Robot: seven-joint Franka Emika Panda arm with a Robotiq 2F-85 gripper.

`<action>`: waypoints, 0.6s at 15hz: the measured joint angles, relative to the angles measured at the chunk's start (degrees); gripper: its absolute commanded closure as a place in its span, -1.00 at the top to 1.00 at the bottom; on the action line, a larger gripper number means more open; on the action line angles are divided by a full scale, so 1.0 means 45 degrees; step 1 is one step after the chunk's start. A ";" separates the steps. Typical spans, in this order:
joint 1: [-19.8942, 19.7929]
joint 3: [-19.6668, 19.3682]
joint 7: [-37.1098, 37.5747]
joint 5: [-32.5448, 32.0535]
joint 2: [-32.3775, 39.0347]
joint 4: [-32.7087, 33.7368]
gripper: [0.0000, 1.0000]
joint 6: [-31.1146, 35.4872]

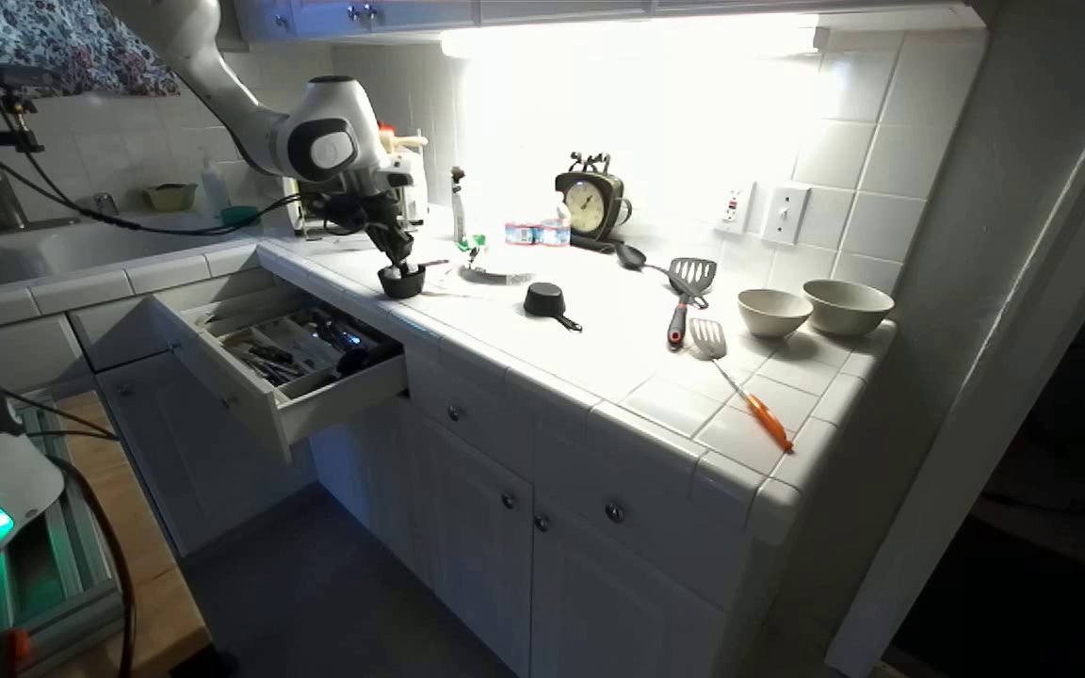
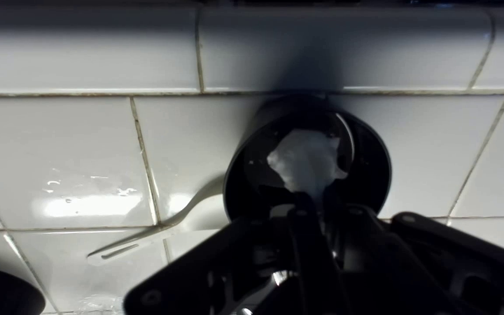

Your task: Put the white item into the small pot

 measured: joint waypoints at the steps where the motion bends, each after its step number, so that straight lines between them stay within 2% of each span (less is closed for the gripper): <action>1: -0.0002 -0.0003 0.0000 0.0000 -0.0002 0.0002 -0.95 0.0022; 9: -0.0031 -0.0008 0.0000 0.0082 -0.0113 0.0019 -0.95 0.0040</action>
